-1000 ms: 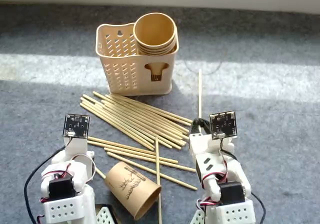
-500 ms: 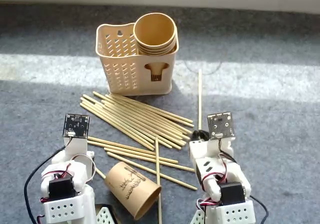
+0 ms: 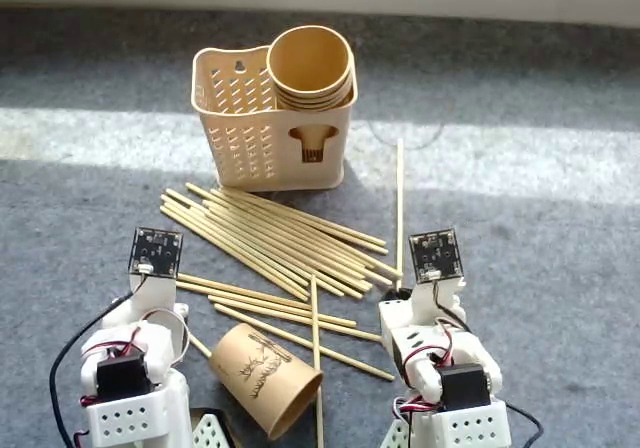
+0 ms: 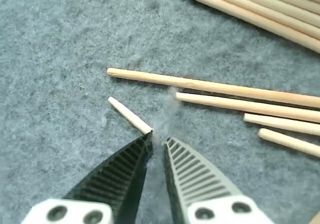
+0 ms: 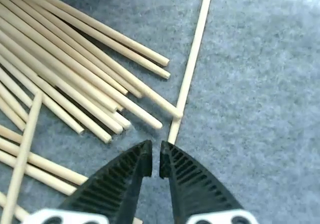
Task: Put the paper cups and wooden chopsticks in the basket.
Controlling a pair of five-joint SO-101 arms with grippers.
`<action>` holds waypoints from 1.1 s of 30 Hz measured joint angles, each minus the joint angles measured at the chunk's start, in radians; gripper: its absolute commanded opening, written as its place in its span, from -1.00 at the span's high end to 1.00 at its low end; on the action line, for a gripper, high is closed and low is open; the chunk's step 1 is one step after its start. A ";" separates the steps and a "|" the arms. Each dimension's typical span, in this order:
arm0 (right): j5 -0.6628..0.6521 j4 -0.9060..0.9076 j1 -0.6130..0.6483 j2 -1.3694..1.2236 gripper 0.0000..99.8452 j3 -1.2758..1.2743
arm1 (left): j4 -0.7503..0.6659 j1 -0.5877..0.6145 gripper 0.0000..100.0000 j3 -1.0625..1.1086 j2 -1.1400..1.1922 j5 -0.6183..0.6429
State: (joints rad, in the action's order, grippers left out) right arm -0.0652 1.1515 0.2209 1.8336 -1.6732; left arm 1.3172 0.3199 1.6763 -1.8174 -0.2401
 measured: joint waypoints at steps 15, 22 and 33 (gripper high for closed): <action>0.000 0.000 0.000 0.000 0.92 0.000 | 0.087 0.011 0.82 -0.370 -0.009 -0.462; 0.000 0.000 0.000 0.000 0.92 0.000 | 0.183 0.011 0.64 -0.512 -0.009 -0.499; 0.000 0.000 -0.058 0.000 0.92 0.000 | 0.258 0.003 0.49 -0.698 0.264 -0.499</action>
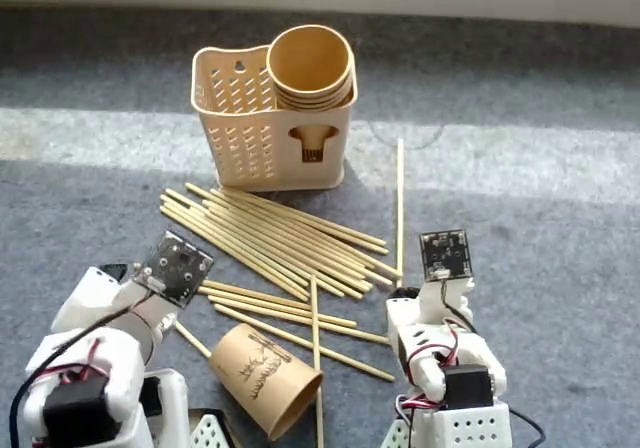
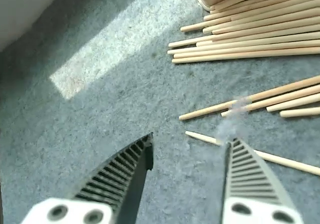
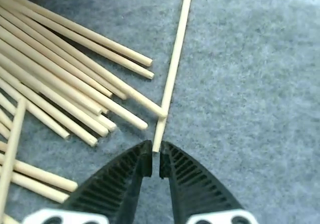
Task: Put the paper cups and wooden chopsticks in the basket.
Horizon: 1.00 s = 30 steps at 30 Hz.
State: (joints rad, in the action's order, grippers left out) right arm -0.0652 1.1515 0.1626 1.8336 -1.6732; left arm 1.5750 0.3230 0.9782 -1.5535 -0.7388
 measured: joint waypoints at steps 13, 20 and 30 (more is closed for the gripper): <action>0.000 0.000 0.000 0.000 0.92 0.000 | 0.152 -0.250 0.39 -0.249 0.433 0.078; 0.000 0.000 -0.003 0.000 0.92 0.000 | 0.152 -0.385 0.39 -0.259 0.543 0.026; 0.000 0.000 -0.003 0.000 0.92 0.000 | 0.173 -0.600 0.39 -0.345 0.632 0.259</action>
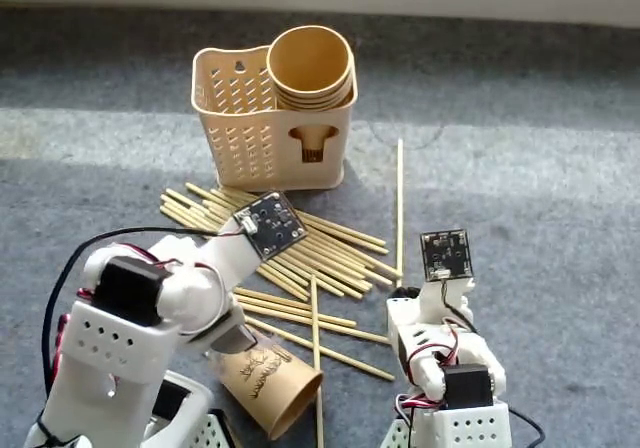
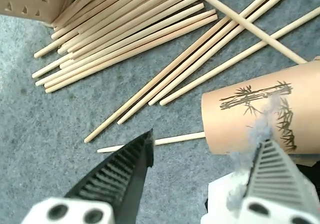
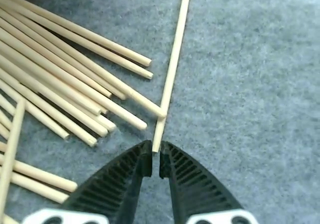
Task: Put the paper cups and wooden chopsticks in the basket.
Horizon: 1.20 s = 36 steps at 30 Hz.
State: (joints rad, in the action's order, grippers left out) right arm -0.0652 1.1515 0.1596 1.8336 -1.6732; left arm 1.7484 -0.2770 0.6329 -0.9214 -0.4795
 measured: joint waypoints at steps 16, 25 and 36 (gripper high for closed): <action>0.000 -0.008 -0.040 0.000 0.92 0.000 | 0.003 -0.376 0.39 -0.069 0.000 0.189; 0.000 -0.015 -0.054 0.000 0.92 0.000 | 0.005 -0.542 0.39 -0.034 0.006 0.215; 0.000 -0.015 -0.054 0.000 0.92 0.000 | -0.124 -0.615 0.39 0.184 0.006 0.235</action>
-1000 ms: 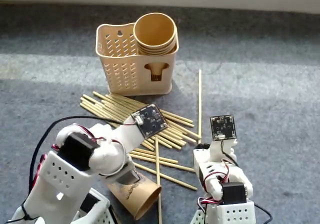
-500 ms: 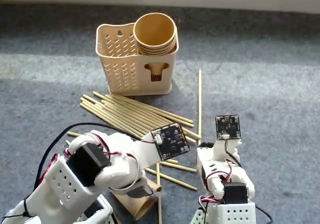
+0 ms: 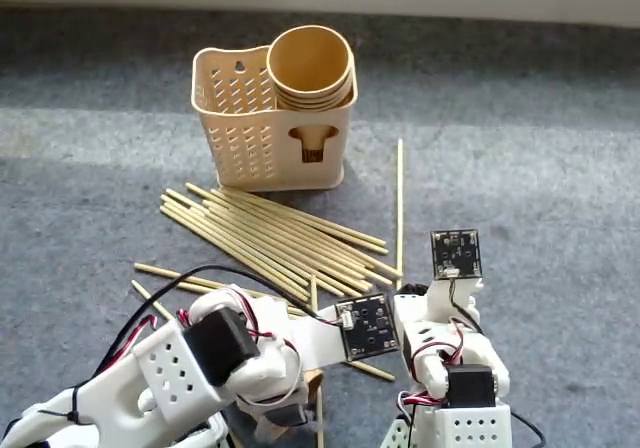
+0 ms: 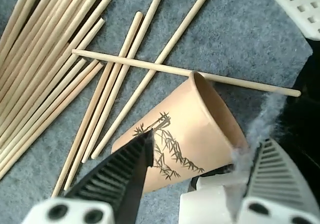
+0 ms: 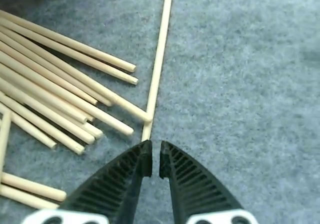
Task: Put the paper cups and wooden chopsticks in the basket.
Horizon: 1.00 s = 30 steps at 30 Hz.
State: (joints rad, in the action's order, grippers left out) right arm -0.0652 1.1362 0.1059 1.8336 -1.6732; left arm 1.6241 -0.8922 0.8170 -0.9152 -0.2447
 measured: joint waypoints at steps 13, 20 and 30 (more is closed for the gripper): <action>0.000 0.000 0.000 0.000 0.92 0.000 | -0.029 0.000 0.39 0.041 0.000 0.000; 0.000 0.000 0.000 0.000 0.92 0.000 | -0.029 0.000 0.61 0.041 0.000 0.000; 0.000 0.000 0.000 0.000 0.92 0.000 | -0.037 -0.002 0.70 0.044 0.000 0.000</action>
State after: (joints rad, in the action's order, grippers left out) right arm -0.0652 1.1362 0.1059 1.8336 -1.6732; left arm 1.5873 -0.8938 0.8615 -0.9152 -0.2447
